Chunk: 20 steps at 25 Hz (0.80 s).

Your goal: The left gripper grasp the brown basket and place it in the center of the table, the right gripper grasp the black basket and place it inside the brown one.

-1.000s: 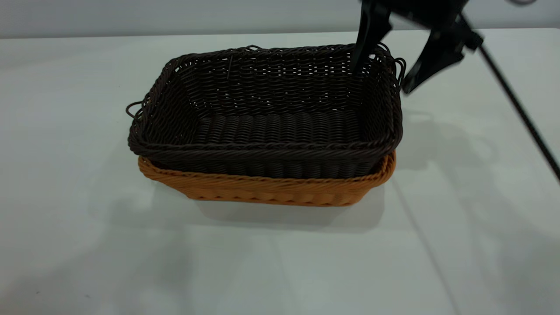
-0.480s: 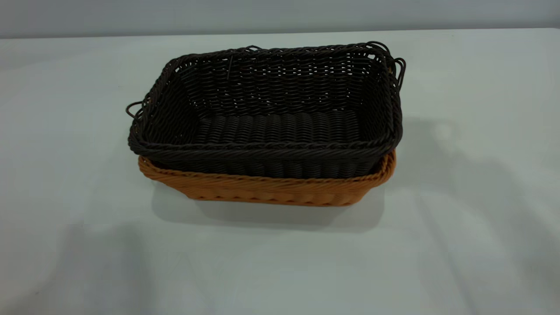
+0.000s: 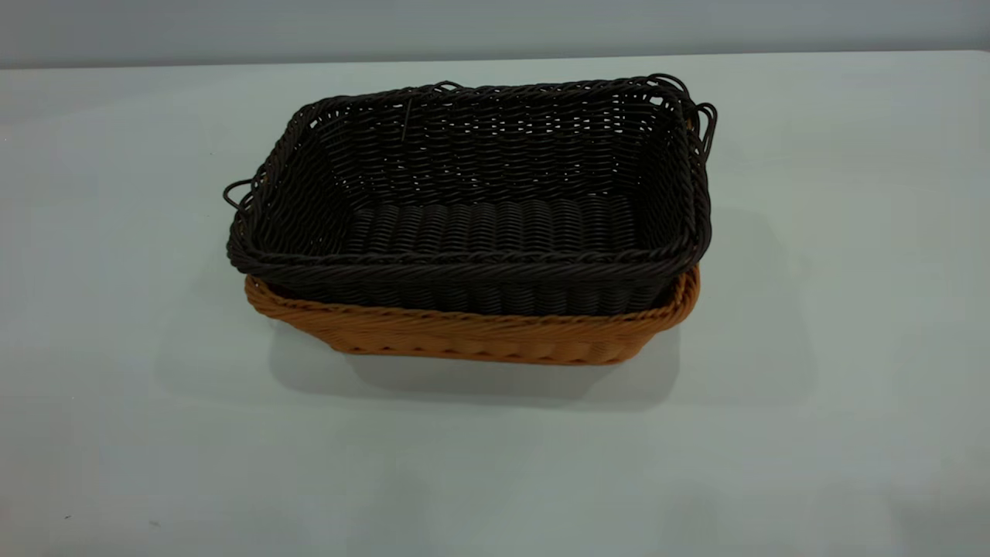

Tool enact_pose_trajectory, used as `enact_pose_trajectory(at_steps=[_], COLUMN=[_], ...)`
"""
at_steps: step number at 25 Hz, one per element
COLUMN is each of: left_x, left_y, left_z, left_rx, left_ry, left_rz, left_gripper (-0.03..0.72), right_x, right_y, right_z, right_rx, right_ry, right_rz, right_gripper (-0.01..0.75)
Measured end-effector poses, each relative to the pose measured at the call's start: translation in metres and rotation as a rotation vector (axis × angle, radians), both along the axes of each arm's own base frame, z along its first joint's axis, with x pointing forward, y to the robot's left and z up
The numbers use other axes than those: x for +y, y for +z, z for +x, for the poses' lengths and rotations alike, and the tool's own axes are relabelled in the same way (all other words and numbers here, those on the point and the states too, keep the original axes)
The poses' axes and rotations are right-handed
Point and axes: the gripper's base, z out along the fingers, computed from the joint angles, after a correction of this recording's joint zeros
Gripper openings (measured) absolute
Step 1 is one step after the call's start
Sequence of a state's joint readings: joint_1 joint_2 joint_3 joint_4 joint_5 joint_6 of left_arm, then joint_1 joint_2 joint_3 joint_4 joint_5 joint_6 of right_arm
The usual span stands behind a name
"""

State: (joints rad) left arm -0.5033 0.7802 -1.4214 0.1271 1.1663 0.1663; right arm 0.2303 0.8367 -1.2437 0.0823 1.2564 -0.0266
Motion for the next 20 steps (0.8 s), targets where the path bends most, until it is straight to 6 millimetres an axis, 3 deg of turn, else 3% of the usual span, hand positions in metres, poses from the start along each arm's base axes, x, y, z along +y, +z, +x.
enact_pose_trajectory(at_steps=[3,7,14,17,20], left_x=[0.003,0.001,0.001,0.002,0.0], left_y=[-0.017,-0.061,-0.151,-0.181,-0.207], left_z=[-0.009,-0.013,-0.014,-0.015,-0.014], left_rx=[0.045,0.168,0.401,0.452,0.476], left_ry=[0.014,0.005,0.049,0.053,0.051], left_rz=[-0.046,-0.035,0.059,0.088,0.099], left_gripper=[0.458,0.458,0.458,0.458,0.458], right_x=[-0.014,-0.023,-0.031,-0.032,-0.032], right_y=[-0.024,-0.066,-0.146,-0.167,-0.169], right_z=[-0.035,-0.066,-0.09,-0.095,-0.097], right_rx=[-0.023,-0.076,-0.101,-0.087,-0.099], right_ry=[-0.059,-0.072,-0.081,-0.08,-0.08], right_rz=[-0.027,-0.02,-0.041,-0.044,-0.042], right_gripper=[0.562,0.562,0.562,0.562,0.562])
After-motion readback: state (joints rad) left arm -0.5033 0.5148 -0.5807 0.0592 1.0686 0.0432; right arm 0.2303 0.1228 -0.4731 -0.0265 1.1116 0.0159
